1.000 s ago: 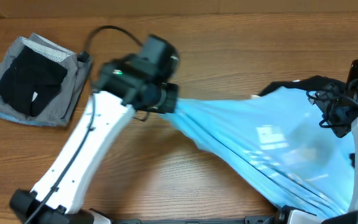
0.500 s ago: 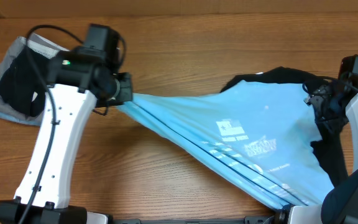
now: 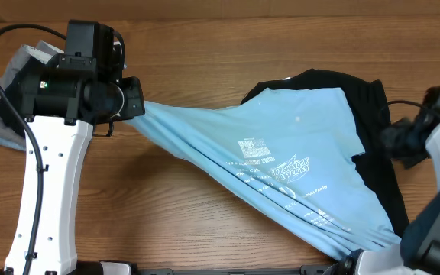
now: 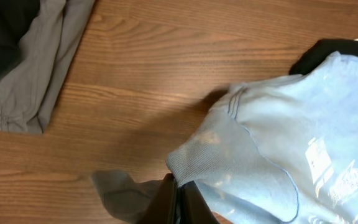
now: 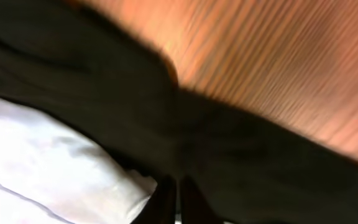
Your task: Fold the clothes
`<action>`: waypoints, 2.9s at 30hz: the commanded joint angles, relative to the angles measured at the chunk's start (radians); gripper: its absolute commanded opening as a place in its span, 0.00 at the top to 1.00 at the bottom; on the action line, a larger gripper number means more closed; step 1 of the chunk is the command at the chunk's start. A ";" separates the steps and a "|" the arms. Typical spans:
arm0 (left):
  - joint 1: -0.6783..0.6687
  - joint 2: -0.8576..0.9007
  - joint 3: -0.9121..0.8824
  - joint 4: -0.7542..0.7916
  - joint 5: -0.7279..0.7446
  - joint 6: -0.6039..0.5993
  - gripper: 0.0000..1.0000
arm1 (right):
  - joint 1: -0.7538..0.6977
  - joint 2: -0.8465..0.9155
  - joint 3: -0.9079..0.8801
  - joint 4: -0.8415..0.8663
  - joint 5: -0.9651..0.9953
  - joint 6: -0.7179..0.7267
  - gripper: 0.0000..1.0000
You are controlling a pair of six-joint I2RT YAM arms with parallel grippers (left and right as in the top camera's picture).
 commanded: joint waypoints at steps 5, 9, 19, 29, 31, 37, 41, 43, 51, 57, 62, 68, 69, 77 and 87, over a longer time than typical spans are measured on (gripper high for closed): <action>0.009 -0.021 0.026 0.001 -0.018 0.022 0.96 | 0.008 0.135 -0.157 0.158 -0.102 0.019 0.96; 0.011 -0.021 0.027 -0.002 -0.030 0.022 0.96 | -0.029 0.165 -0.178 0.233 0.073 0.144 0.96; 0.037 -0.021 0.109 -0.014 -0.107 0.046 0.92 | -0.380 0.165 0.038 0.297 0.064 0.115 0.96; 0.038 -0.021 0.138 -0.001 -0.129 0.053 0.88 | -0.392 0.165 0.241 0.208 -0.436 -0.116 0.80; 0.037 -0.021 0.138 0.007 -0.114 0.051 0.87 | -0.340 0.166 0.234 0.174 -0.441 -0.145 0.47; 0.037 -0.021 0.138 0.003 -0.050 0.058 0.74 | -0.158 0.185 0.171 0.257 -0.254 -0.239 0.04; 0.037 -0.020 0.137 -0.007 0.029 0.074 0.62 | -0.063 0.236 0.140 0.397 -0.173 -0.353 0.00; 0.037 -0.020 0.137 -0.011 0.063 0.091 0.57 | -0.035 0.267 0.140 0.423 -0.100 -0.374 0.00; 0.037 -0.014 0.134 -0.044 0.106 0.129 0.49 | -0.006 0.383 0.140 0.419 -0.115 -0.420 0.09; 0.037 0.000 0.134 -0.040 0.107 0.135 0.47 | 0.019 0.393 0.145 0.393 -0.166 -0.415 0.90; 0.033 0.026 0.122 -0.044 0.164 0.155 0.49 | -0.014 0.353 0.256 0.305 0.034 -0.264 0.96; -0.032 0.081 0.097 -0.040 0.219 0.188 0.48 | -0.117 0.288 0.539 0.178 0.248 -0.264 0.96; -0.047 0.092 0.095 -0.040 0.219 0.188 0.47 | -0.143 0.288 0.590 0.155 0.256 -0.261 0.96; -0.195 0.244 0.071 -0.026 0.196 0.195 0.44 | -0.310 0.288 0.801 0.053 0.255 -0.196 0.96; -0.291 0.530 0.071 0.169 0.222 0.182 0.34 | -0.352 0.285 0.798 0.010 0.184 -0.151 0.25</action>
